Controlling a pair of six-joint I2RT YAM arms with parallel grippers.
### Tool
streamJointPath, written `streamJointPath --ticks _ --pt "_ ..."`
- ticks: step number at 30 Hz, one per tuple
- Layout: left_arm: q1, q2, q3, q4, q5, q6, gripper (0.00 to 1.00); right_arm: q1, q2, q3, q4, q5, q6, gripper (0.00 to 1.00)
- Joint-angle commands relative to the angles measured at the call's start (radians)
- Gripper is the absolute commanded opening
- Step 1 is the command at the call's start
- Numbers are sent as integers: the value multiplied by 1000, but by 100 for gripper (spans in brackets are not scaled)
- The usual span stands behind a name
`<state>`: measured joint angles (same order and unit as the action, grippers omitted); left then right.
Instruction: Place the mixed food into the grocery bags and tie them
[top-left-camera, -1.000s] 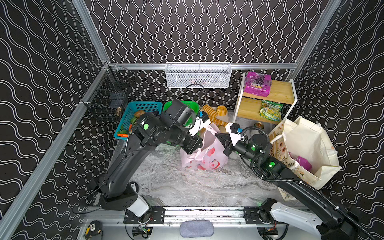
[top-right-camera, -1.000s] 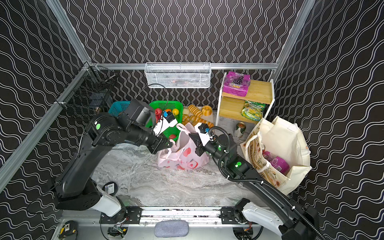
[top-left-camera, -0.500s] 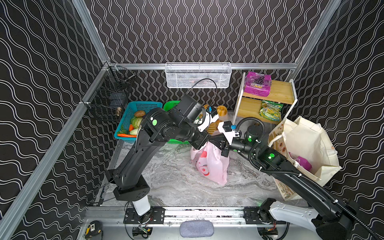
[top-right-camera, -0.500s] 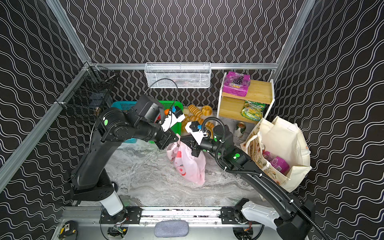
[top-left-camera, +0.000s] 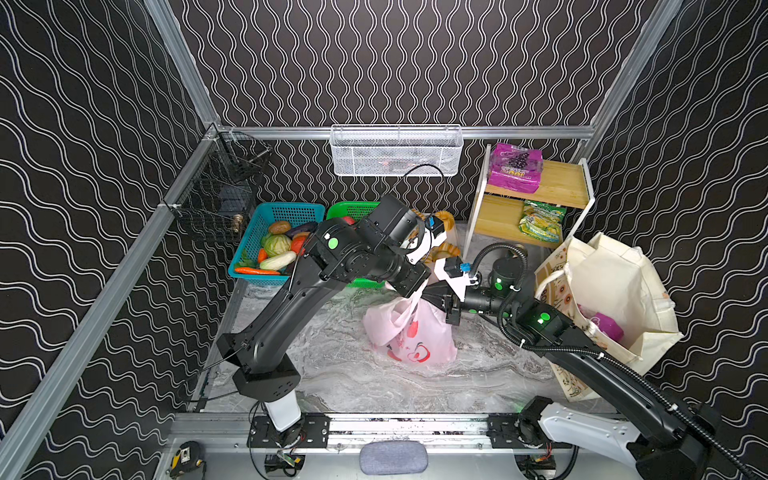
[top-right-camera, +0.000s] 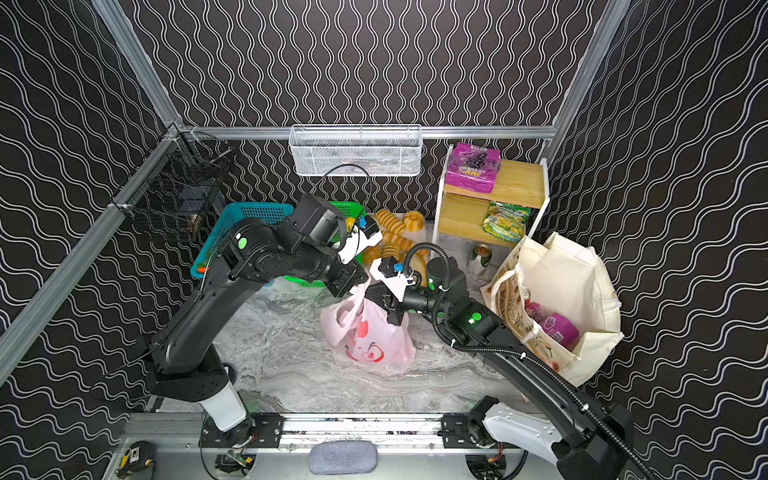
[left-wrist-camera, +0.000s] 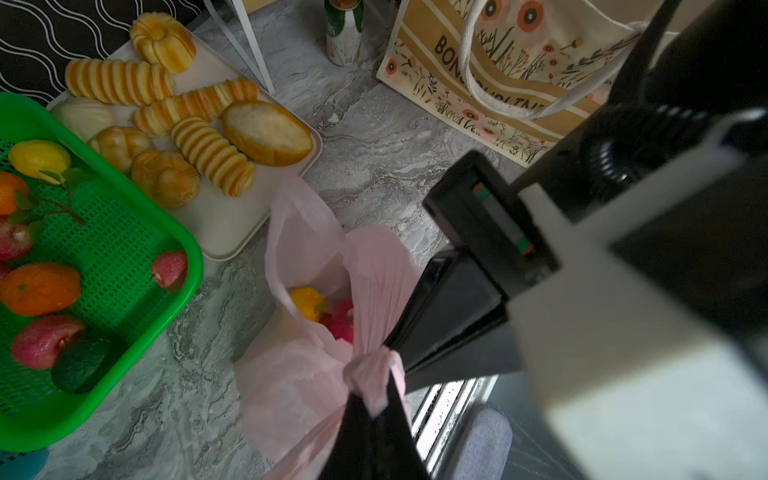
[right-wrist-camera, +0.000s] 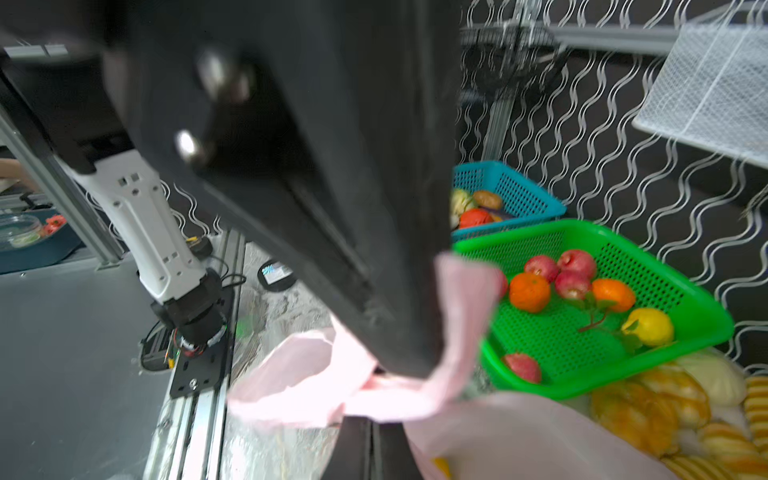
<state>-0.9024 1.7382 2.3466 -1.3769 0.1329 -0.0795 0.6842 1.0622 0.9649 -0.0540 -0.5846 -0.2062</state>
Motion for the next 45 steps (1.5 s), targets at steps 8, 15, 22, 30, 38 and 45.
streamJointPath --ticks 8,15,22,30,38,45 --pt "2 18 -26 71 4 9 0 -2 -54 -55 44 12 15 18" --pt "3 23 -26 79 27 16 0 -15 -64 -53 -2 7 -7 40" --pt "3 35 -34 77 40 17 0 -88 -66 -54 -26 -90 35 61" --pt "2 47 -39 93 71 20 0 -101 -76 -85 64 -31 93 93" --pt "3 64 -22 98 82 21 0 -101 -7 -87 129 -129 164 94" --pt "3 56 -25 99 73 20 0 -101 15 -79 27 -54 57 81"
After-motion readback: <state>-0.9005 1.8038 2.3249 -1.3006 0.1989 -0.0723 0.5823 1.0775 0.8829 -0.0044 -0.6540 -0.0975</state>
